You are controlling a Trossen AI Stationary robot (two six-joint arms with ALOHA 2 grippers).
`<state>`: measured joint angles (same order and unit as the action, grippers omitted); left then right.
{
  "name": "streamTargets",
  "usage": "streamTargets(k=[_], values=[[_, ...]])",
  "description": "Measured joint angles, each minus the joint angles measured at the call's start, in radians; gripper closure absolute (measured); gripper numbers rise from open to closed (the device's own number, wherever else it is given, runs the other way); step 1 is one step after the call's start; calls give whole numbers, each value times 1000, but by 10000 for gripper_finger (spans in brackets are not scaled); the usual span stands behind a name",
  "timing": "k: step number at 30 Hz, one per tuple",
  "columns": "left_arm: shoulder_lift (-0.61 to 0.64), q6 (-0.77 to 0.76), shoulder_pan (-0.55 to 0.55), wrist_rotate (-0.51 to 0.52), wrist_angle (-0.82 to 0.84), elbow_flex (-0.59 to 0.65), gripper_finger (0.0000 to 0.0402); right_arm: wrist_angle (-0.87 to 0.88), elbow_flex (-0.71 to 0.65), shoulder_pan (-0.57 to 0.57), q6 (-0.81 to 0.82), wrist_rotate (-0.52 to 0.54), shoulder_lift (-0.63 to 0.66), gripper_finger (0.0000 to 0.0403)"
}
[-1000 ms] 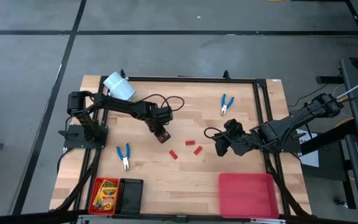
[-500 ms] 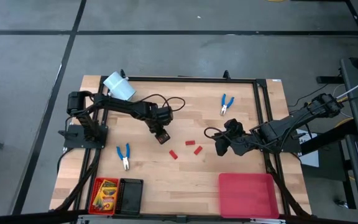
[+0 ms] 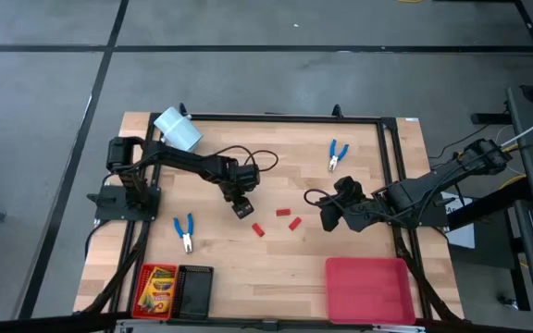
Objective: Pick & Place School Supplies
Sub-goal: Put the red eraser into the black basket
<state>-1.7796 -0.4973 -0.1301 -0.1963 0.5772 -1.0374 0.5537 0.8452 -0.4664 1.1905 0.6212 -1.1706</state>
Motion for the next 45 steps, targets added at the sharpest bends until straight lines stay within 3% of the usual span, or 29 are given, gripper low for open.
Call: streamTargets(k=[9, 14, 18, 23, 27, 35, 41, 45], values=[[-6, 7, -12, 106, 28, 0, 235, 1, 0, 0, 3, -6, 0, 295], [-5, 13, -9, 112, 25, 0, 246, 0, 0, 0, 1, -7, 0, 295], [-19, 7, -10, 122, 25, 0, 285, 1, 0, 0, 0, -5, 0, 295], [-35, -5, -11, 111, 33, -4, 377, 1, 0, 0, 0, -4, 0, 295], [-36, -14, -12, 116, 37, -3, 397, 1, 0, 0, 0, -4, 0, 295], [-17, 23, -35, 62, 39, 0, 392, 1, 0, 0, -1, 0, 0, 295], [13, 32, -23, -30, 20, 4, 350, 1, 0, -12, 9, 0, 0, 295], [34, 32, -24, -19, 17, 3, 324, 9, 0, -22, 30, 7, 0, 295]])
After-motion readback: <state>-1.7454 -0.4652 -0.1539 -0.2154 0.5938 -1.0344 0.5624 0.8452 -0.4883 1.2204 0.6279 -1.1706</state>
